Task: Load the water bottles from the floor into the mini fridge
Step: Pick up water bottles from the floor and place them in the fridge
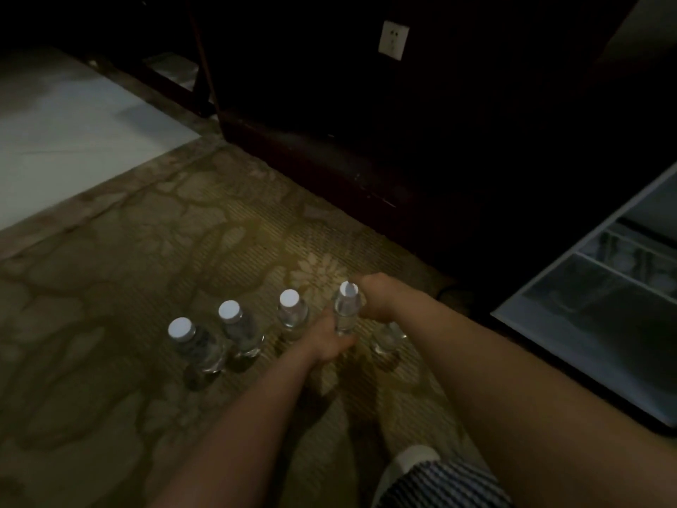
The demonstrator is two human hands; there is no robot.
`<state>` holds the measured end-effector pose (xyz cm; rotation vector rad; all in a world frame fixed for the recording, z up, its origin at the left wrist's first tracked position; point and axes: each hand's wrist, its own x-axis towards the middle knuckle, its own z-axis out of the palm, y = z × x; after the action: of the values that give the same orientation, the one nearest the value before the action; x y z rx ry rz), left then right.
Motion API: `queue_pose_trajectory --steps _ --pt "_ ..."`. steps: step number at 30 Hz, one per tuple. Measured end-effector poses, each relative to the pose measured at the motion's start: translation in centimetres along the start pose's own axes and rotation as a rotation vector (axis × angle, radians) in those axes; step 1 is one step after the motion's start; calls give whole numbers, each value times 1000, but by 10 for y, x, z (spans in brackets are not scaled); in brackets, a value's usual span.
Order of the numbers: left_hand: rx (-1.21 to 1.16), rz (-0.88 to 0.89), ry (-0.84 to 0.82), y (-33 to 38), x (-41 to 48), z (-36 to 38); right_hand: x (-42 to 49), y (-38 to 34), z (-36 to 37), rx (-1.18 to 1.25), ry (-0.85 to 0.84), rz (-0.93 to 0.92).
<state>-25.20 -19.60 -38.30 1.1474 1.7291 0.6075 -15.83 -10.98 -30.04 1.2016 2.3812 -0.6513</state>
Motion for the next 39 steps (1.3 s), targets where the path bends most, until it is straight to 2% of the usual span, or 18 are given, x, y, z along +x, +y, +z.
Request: queue_pose_trajectory --steps 7,10,14,21,23,27,33,39 --pt "-118 -38 44 -16 24 8 24 5 19 106 27 16" --pt "-246 -66 55 -26 24 16 30 7 27 82 46 16" --pt "-441 -98 65 -39 18 33 26 2 31 52 -19 -7" --pt "-498 -66 67 -28 -5 36 6 -8 16 26 -14 -32" --pt "-443 -35 109 -21 -14 37 -5 -11 2 3 -25 -65" --pt "-481 22 322 7 -35 40 -35 -21 -31 -37 -52 -127" --pt "-496 130 429 58 -64 41 -100 -15 -77 -2 67 -146" --pt "-516 308 378 133 -85 46 -169 15 -107 158 339 -103"
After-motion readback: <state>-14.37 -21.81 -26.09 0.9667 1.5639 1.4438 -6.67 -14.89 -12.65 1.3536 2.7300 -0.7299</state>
